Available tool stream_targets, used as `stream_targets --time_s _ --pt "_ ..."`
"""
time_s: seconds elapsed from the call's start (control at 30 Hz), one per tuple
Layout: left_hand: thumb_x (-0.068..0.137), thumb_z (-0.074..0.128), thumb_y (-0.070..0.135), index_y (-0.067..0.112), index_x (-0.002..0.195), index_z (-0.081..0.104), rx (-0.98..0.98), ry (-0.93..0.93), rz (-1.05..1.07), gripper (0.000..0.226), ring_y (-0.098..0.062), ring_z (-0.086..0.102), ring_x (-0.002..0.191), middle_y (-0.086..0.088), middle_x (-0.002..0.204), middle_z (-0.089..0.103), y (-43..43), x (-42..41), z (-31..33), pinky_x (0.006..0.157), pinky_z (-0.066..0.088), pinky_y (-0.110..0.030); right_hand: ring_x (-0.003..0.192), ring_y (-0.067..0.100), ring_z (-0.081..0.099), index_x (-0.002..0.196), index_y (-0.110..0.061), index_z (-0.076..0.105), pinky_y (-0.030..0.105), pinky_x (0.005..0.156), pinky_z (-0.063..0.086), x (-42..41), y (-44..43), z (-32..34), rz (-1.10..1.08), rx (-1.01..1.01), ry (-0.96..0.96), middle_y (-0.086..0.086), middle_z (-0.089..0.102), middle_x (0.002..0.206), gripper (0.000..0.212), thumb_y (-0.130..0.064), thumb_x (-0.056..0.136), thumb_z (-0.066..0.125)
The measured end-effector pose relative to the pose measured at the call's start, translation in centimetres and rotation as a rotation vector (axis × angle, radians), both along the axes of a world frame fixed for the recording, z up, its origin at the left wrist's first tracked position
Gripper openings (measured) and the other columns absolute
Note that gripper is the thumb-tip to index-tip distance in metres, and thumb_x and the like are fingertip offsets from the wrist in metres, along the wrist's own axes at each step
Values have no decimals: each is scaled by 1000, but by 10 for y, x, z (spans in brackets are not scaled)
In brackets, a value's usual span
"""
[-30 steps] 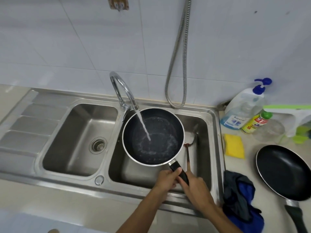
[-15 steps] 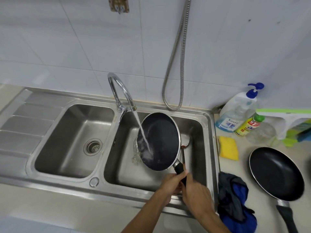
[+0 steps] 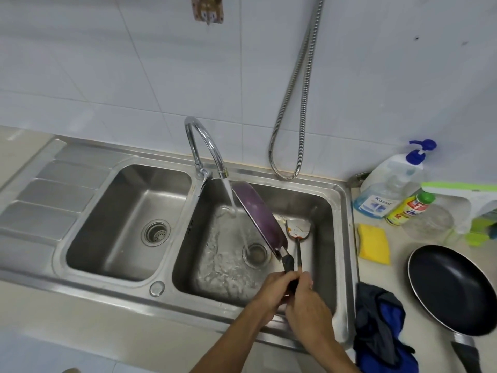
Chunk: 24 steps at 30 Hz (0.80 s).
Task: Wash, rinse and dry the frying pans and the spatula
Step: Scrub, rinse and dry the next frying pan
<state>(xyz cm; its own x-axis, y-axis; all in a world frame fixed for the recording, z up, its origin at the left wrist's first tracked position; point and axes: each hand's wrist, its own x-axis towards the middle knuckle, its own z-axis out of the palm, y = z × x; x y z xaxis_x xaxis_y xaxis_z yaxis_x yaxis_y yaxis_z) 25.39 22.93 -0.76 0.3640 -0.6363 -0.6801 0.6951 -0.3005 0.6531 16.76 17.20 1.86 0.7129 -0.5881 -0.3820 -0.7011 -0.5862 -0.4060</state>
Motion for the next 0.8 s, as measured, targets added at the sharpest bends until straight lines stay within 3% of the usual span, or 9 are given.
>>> stream_targets --time_s 0.13,0.23,0.3,0.37,0.43,0.53,0.6,0.67,0.8 --pt "92 66 55 12 119 72 116 -162 -312 51 -14 74 103 -3 110 78 16 31 7 95 57 -33 83 23 68 132 -24 25 42 72 56 -1 -3 -1 -30 59 -20 -2 70 95 42 -23 98 49" --pt "95 67 43 1 124 65 347 -196 -471 51 -19 77 92 -12 107 78 59 100 2 84 61 -33 79 20 67 122 -29 30 41 75 58 -4 1 -3 -46 140 -41 -2 67 91 33 -23 99 53" --pt "100 62 25 -7 119 64 555 -291 -349 37 -25 77 87 -16 101 77 82 153 1 83 62 -40 79 15 67 123 -32 31 38 78 60 -5 1 -5 -64 187 -27 -4 67 92 34 -24 99 53" --pt "103 53 22 -1 105 65 648 -420 -25 26 -23 73 74 -14 95 75 95 199 6 69 61 -38 78 12 68 127 -33 32 37 80 61 -7 0 -6 -82 235 -5 -6 66 90 36 -25 100 54" --pt "104 49 27 9 90 61 595 -489 253 26 -22 66 72 -15 96 69 95 234 18 68 55 -36 79 11 68 131 -33 32 37 81 60 -9 -2 -4 -94 270 22 -5 65 89 39 -28 100 54" --pt "106 49 25 18 82 52 371 -361 529 25 -17 53 68 -8 81 53 83 261 30 63 44 -31 76 10 65 140 -32 28 29 73 54 -12 -4 0 -92 281 41 -6 60 84 45 -32 101 52" --pt "106 47 21 20 88 53 300 -287 561 19 -16 52 70 -6 81 49 72 267 32 68 45 -33 82 18 68 140 -31 29 29 70 48 -14 -6 3 -85 272 64 -6 55 80 44 -33 101 50" --pt "106 48 16 16 99 56 309 -271 588 10 -17 56 74 -7 85 52 64 271 28 76 49 -36 91 24 69 140 -34 29 34 78 53 -15 -10 2 -91 263 82 -5 55 84 44 -37 101 50" --pt "101 48 9 15 85 57 377 -353 671 20 -14 62 72 -12 100 64 65 280 21 67 49 -26 92 26 70 139 -34 28 36 78 52 -15 -13 1 -83 211 112 -2 58 87 44 -38 100 47"
